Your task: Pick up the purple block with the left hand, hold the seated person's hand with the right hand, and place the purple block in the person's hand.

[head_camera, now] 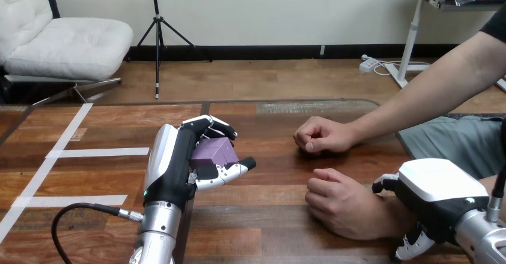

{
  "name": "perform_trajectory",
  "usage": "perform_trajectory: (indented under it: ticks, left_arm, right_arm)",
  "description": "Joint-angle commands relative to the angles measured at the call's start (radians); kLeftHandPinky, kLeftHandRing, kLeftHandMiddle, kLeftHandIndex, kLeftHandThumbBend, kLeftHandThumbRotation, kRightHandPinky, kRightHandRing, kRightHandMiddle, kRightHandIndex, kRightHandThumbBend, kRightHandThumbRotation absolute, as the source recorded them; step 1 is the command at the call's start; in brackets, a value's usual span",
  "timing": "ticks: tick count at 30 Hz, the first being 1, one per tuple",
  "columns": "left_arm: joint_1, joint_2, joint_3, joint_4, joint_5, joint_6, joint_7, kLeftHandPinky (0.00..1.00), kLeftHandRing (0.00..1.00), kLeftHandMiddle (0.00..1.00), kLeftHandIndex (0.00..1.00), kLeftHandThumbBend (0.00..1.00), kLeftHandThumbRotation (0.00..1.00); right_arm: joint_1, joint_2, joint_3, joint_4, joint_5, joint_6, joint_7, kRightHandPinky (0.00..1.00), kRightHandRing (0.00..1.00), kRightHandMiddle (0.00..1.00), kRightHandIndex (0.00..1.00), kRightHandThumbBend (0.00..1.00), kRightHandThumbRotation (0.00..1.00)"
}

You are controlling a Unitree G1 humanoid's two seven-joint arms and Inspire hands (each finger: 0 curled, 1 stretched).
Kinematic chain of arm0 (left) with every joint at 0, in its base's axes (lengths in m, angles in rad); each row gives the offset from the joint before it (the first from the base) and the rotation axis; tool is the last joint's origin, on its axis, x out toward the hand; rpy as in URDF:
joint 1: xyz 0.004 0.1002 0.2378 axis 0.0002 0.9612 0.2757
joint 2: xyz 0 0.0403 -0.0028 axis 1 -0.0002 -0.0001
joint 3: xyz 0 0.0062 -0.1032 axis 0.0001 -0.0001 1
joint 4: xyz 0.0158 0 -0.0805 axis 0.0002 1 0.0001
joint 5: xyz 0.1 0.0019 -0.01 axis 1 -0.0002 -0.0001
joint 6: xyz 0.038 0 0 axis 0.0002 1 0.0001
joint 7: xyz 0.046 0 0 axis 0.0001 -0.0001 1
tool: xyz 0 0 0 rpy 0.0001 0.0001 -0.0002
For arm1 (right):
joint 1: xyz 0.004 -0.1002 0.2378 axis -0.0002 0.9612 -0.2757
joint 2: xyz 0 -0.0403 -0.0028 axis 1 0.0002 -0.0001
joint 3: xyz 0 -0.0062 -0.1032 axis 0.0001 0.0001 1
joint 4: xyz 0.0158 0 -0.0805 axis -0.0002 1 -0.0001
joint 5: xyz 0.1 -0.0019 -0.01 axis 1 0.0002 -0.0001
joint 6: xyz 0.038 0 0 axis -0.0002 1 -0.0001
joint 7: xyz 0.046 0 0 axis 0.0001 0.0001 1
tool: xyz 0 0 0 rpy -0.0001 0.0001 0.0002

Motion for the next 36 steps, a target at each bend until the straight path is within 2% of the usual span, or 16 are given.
perform_trajectory:
  ticks: [1,10,24,36]
  left_arm:
    - [-0.030,0.001,0.014,-0.067,-0.003,-0.024,0.000,0.37,0.42,0.49,0.50,0.71,0.00]
    - [-0.027,0.001,0.017,-0.075,-0.006,-0.034,-0.002,0.36,0.42,0.49,0.49,0.71,0.00]
    - [-0.014,0.002,0.018,-0.107,-0.002,-0.027,-0.007,0.35,0.42,0.48,0.50,0.72,0.00]
    - [-0.009,0.005,0.020,-0.113,0.000,-0.030,-0.010,0.35,0.42,0.48,0.50,0.71,0.00]
  right_arm:
    - [-0.077,-0.018,0.002,0.000,-0.020,0.027,0.009,0.83,0.85,0.85,0.82,0.81,0.11]
    - [-0.086,-0.012,0.017,0.002,-0.055,0.064,0.030,0.83,0.85,0.85,0.82,0.80,0.09]
    - [-0.107,-0.007,0.044,0.000,-0.094,0.128,0.088,0.80,0.81,0.82,0.80,0.77,0.08]
    - [-0.113,0.002,0.061,0.005,-0.123,0.162,0.095,0.77,0.79,0.80,0.78,0.77,0.08]
